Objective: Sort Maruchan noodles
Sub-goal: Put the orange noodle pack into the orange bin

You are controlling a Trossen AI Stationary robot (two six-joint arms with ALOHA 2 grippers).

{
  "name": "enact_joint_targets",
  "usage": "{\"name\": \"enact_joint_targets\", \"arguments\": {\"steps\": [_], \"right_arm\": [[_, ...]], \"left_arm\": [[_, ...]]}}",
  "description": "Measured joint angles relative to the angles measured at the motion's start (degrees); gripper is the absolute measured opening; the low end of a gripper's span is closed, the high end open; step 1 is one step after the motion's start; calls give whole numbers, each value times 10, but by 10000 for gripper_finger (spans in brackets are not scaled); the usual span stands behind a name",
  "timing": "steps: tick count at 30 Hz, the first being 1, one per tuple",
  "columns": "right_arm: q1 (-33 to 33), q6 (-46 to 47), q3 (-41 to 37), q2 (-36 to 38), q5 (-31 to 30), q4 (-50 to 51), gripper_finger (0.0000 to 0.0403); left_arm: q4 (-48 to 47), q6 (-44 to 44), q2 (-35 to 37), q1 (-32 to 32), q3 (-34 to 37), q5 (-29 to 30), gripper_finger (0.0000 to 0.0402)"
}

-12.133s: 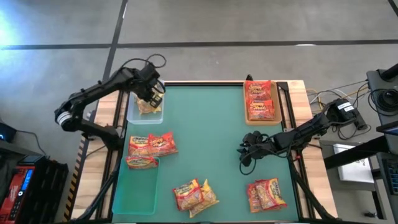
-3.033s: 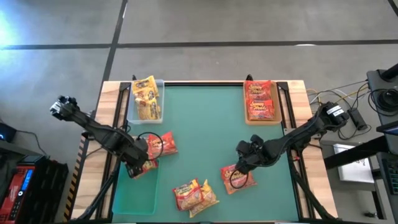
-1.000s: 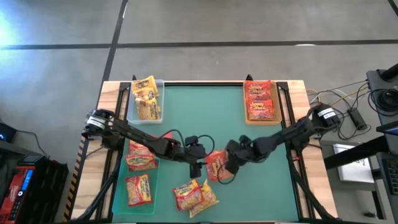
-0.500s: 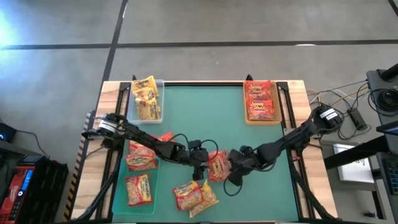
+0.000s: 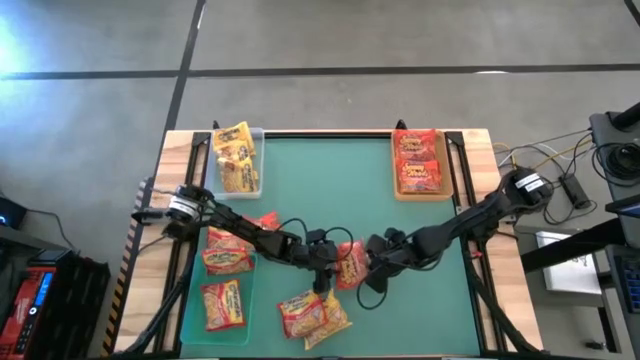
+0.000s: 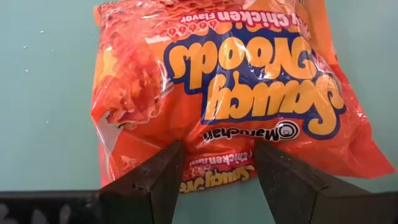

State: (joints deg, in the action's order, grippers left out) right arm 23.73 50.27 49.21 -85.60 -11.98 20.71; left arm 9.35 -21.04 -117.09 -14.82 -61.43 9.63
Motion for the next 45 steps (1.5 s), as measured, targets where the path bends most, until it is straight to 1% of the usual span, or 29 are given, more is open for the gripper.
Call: {"name": "enact_joint_targets", "arguments": {"steps": [6, 10, 14, 16, 21, 25, 30, 32, 35, 45], "right_arm": [[-3, 53, 1, 44, 0, 62, 160], [-8, 76, -5, 55, -1, 60, 189], [-8, 98, -20, 44, -14, 43, 215], [-9, 109, -38, 39, -17, 10, 225], [-14, 131, -99, 39, -21, -144, 241], [-24, 171, -154, 39, -20, -247, 242], [-32, 216, -219, 39, -12, -417, 242], [-33, 233, -231, 39, -14, -435, 242], [-33, 241, -232, 39, -15, -437, 242], [-35, 240, -225, 39, -16, -437, 242]], "left_arm": [[-25, 11, -1, 2, 0, 2, 184], [-24, 20, -1, 2, 0, 3, 184], [-24, 23, -1, 2, 1, 6, 184], [-24, 25, -1, 2, 1, 6, 184], [-24, 25, -1, 3, 2, 8, 184], [-24, 25, -1, 3, 2, 8, 184], [-23, 26, -1, 3, 2, 9, 184], [-20, 29, -1, 3, 2, 9, 184], [-14, 32, -2, 3, 3, 9, 184], [13, 41, -3, 4, 4, 21, 184]]}}
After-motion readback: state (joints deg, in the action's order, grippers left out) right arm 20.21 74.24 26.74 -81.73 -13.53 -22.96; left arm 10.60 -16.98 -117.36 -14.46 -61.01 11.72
